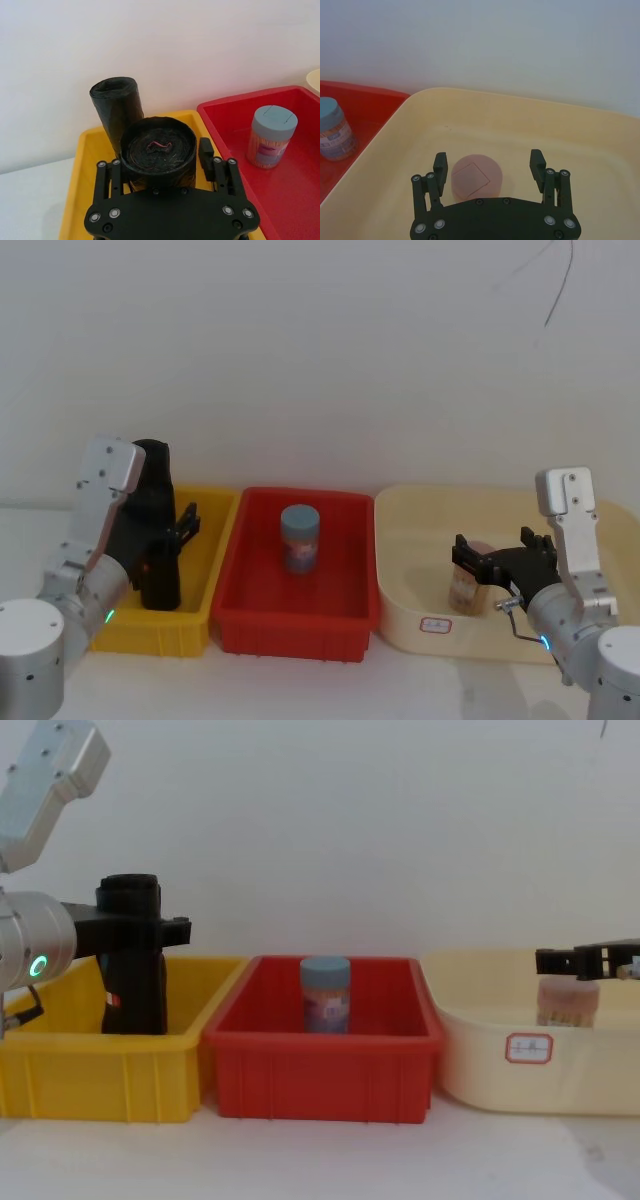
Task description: Pick up the garbage bag with the one hand and transfer it to the other hand.
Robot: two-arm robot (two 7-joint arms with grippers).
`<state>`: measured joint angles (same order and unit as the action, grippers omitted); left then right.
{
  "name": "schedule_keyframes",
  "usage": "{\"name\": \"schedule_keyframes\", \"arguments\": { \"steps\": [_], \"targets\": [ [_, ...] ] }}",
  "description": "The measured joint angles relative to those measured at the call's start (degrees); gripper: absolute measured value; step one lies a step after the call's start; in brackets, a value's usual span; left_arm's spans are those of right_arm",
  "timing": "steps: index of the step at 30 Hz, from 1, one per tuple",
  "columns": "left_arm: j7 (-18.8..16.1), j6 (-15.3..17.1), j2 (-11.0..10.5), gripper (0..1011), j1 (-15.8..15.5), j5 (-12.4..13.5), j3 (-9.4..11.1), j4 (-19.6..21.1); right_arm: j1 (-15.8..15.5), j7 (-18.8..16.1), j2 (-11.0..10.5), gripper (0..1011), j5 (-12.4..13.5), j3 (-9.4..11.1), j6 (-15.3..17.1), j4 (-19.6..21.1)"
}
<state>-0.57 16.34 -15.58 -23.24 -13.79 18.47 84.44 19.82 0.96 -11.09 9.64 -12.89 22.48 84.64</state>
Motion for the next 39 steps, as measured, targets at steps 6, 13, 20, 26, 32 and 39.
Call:
{"name": "schedule_keyframes", "arguments": {
  "steps": [6,13,20,26,32,39],
  "targets": [
    [0.08,-0.25,0.14,648,-0.13,0.04,-0.05,-0.35,0.00,0.00,0.00,1004,0.00,0.00,0.00,0.00],
    [0.13,-0.38,0.24,563,-0.23,0.08,-0.08,-0.56,0.00,0.00,0.00,1004,0.00,0.00,0.00,0.00],
    [0.18,-0.46,0.29,528,-0.27,0.13,-0.11,-0.67,0.00,0.00,0.00,1004,0.00,0.00,0.00,0.00],
    [0.93,-0.74,0.57,519,-1.19,0.44,0.32,-1.51,0.00,0.00,0.00,1004,0.00,0.00,0.00,0.00],
    [2.87,-1.44,0.99,519,-2.84,0.34,0.79,-2.64,0.00,0.00,0.00,1004,0.00,0.00,0.00,0.00],
    [6.43,-1.98,1.43,519,-5.94,-0.87,0.83,-3.10,0.00,0.00,0.00,1004,0.00,0.00,0.00,0.00]
  ]
}}
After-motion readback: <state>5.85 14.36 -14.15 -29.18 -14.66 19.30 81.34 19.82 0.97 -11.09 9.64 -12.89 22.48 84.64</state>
